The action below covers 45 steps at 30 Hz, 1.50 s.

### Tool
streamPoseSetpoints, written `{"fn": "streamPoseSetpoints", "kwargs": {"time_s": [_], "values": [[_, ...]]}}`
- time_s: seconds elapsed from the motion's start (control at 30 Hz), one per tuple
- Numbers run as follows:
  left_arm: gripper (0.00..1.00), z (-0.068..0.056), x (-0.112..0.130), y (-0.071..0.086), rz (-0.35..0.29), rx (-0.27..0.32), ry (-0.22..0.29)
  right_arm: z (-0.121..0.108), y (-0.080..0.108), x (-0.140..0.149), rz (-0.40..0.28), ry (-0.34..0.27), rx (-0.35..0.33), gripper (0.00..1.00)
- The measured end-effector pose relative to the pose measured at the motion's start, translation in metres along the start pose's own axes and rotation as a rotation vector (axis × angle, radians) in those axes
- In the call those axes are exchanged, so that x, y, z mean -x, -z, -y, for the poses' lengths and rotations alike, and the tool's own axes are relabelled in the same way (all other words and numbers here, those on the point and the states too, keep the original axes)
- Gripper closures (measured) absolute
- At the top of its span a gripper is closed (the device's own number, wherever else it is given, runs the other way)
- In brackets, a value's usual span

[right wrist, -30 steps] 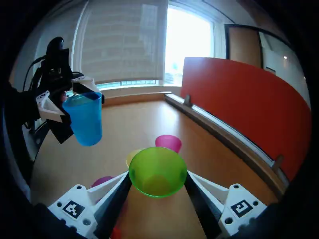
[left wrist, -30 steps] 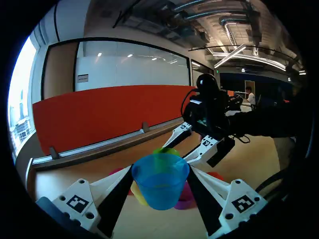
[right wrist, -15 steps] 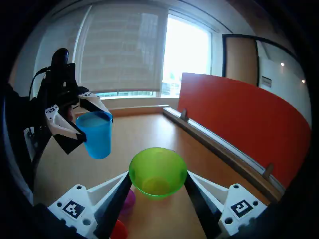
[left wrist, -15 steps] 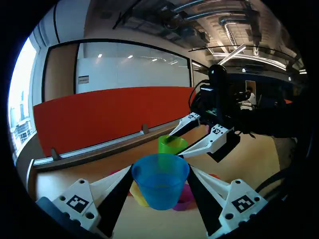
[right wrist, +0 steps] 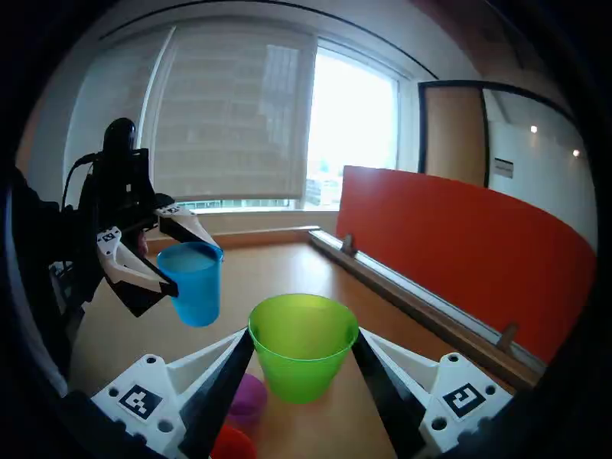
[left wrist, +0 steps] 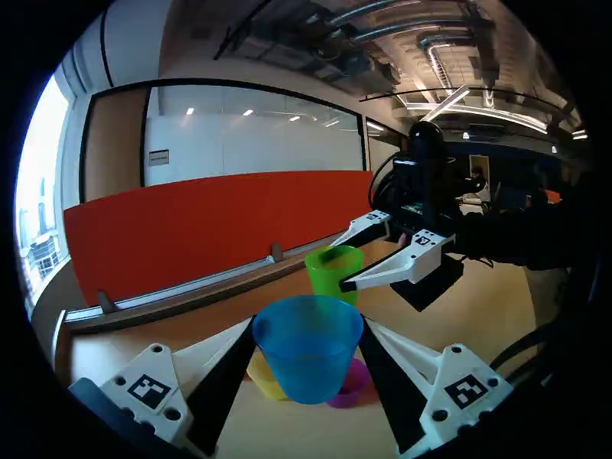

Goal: Pour water

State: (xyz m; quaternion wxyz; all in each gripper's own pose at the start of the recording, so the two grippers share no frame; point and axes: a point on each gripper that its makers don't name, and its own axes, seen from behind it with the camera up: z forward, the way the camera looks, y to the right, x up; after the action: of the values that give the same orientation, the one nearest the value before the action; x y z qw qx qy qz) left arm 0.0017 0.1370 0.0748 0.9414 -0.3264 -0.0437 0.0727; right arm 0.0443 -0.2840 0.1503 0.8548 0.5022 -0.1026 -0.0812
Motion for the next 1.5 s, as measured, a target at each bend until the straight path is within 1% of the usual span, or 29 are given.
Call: {"fn": "streamPoseSetpoints", "kwargs": {"time_s": [0.33, 0.6, 1.07, 1.27, 1.5], "values": [[0.11, -0.002, -0.003, 0.0, -0.009, 0.003, 0.005, -0.001, 0.005, -0.018, -0.081, -0.022, 0.012, 0.07], [0.11, -0.006, -0.009, 0.001, -0.025, 0.002, 0.01, 0.001, 0.009, -0.025, -0.104, -0.026, 0.022, 0.07], [0.11, -0.008, -0.027, 0.002, -0.084, -0.001, 0.054, 0.008, 0.013, -0.042, -0.144, -0.025, 0.024, 0.07], [0.11, -0.008, -0.036, 0.003, -0.099, -0.009, 0.03, 0.015, 0.018, -0.045, -0.144, -0.017, 0.017, 0.08], [0.11, -0.009, -0.045, 0.005, -0.106, -0.012, 0.015, 0.022, 0.024, -0.048, -0.147, -0.016, 0.007, 0.08]]}}
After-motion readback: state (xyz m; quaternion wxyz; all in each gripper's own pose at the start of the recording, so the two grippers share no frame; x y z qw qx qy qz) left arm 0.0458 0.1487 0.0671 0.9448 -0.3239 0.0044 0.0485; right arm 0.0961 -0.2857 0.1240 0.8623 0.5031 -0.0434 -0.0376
